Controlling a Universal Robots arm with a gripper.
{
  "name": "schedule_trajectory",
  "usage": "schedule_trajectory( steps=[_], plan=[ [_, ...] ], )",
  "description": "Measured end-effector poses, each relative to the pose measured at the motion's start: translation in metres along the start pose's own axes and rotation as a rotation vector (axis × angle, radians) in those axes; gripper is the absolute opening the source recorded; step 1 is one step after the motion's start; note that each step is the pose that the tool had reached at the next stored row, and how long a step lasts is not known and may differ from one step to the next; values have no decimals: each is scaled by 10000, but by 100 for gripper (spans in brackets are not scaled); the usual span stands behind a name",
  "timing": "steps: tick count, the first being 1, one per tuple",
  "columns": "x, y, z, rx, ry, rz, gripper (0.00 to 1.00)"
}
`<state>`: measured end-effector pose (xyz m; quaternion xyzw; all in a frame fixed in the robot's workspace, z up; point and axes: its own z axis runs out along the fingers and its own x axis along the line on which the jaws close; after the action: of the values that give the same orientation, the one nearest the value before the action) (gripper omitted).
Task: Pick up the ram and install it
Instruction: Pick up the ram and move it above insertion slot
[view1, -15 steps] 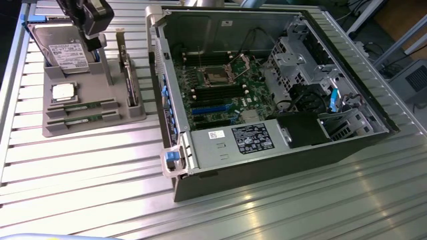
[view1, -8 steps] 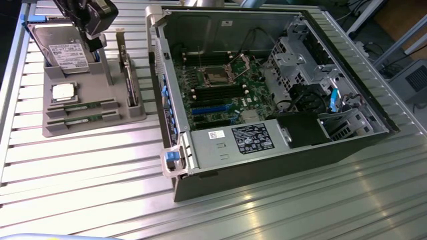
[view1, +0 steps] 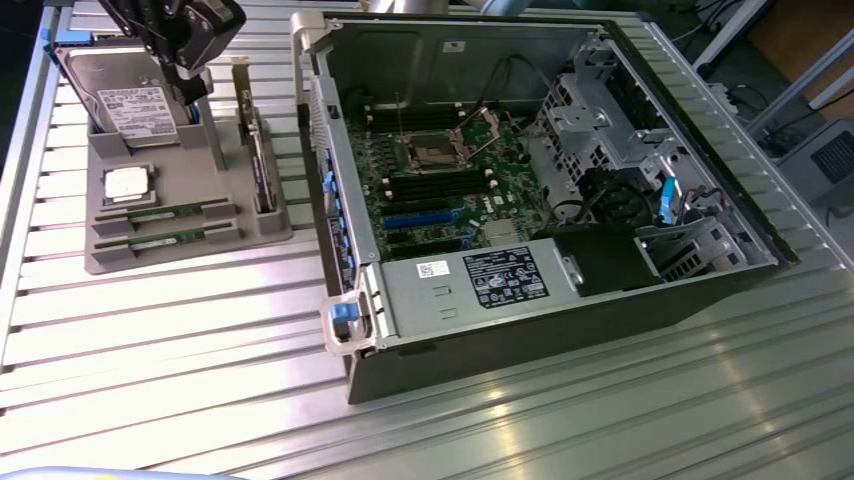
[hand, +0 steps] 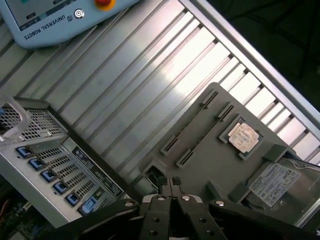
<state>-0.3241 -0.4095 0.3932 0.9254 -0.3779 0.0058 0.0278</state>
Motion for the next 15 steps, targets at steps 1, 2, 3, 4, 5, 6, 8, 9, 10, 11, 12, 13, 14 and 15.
schedule_trajectory(
  steps=[1,2,3,4,5,6,8,9,10,11,12,13,14,15],
  plan=[
    [0,0,0,1,0,-4,10],
    [0,0,1,-6,4,36,10],
    [0,0,3,-19,11,112,10],
    [0,0,5,-40,21,233,10],
    [0,0,8,-70,34,430,10],
    [0,0,11,-89,43,569,10],
    [-1,-1,17,-129,51,943,10],
    [-1,-1,18,-136,44,1088,10],
    [-2,-1,20,-140,38,1193,10],
    [-1,0,22,-124,6,1337,10],
    [-1,-1,24,134,-283,1371,10],
    [-1,-1,24,342,-516,1383,10],
    [-1,0,24,543,-746,1394,10],
    [-1,0,23,722,-950,1404,10]
  ],
)
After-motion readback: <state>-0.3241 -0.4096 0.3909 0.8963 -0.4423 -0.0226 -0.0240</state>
